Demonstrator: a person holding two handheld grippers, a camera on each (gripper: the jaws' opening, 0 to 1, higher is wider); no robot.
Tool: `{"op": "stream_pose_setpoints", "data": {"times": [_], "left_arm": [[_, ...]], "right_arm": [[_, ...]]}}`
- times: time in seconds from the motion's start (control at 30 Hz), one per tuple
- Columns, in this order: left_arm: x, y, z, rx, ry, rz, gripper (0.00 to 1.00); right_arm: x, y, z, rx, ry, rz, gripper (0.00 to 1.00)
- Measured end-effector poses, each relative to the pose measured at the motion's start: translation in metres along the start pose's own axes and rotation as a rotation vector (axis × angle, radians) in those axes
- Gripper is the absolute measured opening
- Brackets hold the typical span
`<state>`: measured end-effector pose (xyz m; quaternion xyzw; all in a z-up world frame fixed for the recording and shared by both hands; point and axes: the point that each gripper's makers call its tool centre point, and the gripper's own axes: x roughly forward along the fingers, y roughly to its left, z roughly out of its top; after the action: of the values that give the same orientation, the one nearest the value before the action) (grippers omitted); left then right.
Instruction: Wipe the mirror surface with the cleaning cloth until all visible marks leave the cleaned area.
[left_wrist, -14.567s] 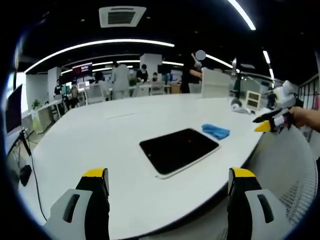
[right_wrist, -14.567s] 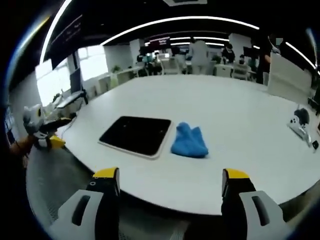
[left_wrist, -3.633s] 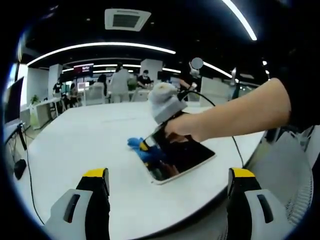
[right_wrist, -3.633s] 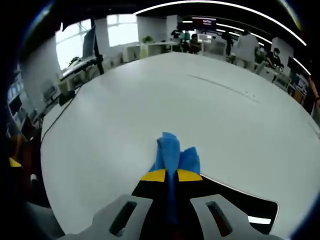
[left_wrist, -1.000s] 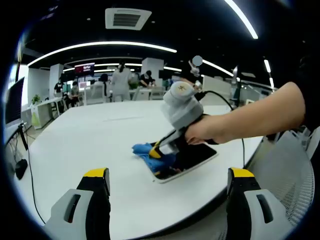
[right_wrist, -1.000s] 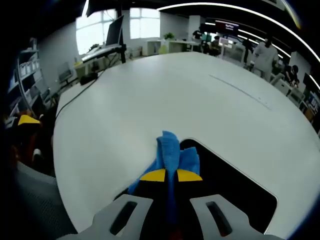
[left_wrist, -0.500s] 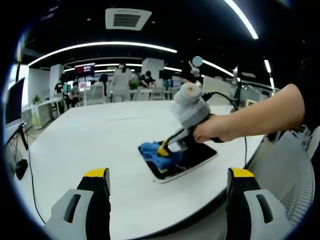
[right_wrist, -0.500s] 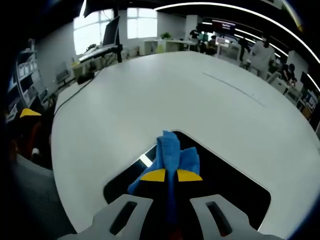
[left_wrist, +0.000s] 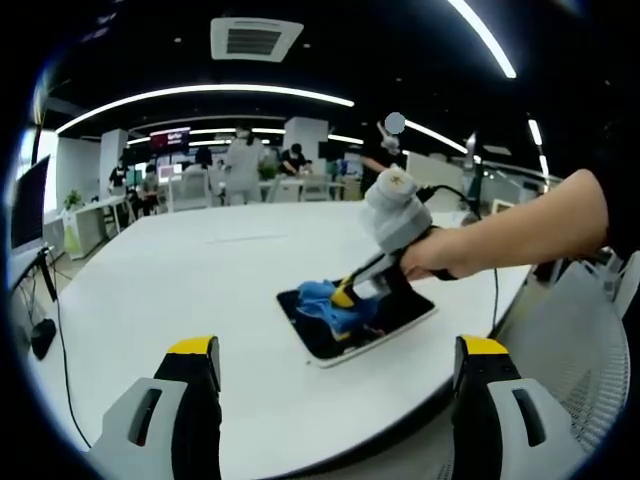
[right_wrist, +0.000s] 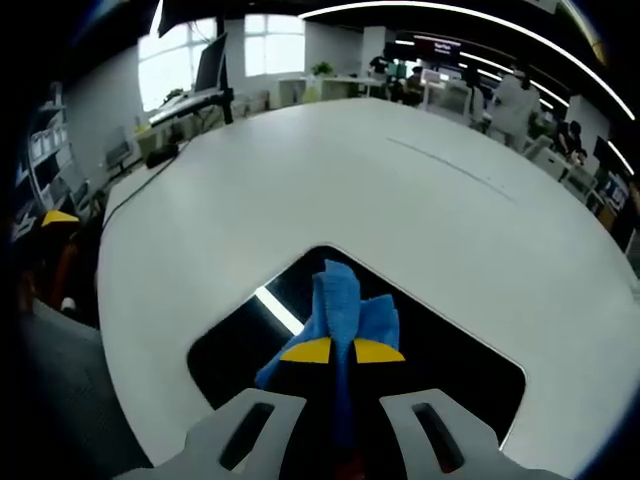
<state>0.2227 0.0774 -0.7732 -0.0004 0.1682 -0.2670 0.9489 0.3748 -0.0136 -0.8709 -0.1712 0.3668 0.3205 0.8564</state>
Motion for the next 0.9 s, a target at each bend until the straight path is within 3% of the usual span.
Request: {"op": "stream_pose_setpoints", "data": {"times": [0.57, 0.9], "left_arm": [[0.0, 0.0, 0.001, -0.001, -0.002, -0.002, 0.97], [0.0, 0.002, 0.002, 0.0, -0.01, 0.005, 0.96]], "right_arm": [[-0.007, -0.03, -0.013, 0.008, 0.018, -0.028, 0.0], [-0.015, -0.036, -0.02, 0.008, 0.03, -0.041, 0.0]]}}
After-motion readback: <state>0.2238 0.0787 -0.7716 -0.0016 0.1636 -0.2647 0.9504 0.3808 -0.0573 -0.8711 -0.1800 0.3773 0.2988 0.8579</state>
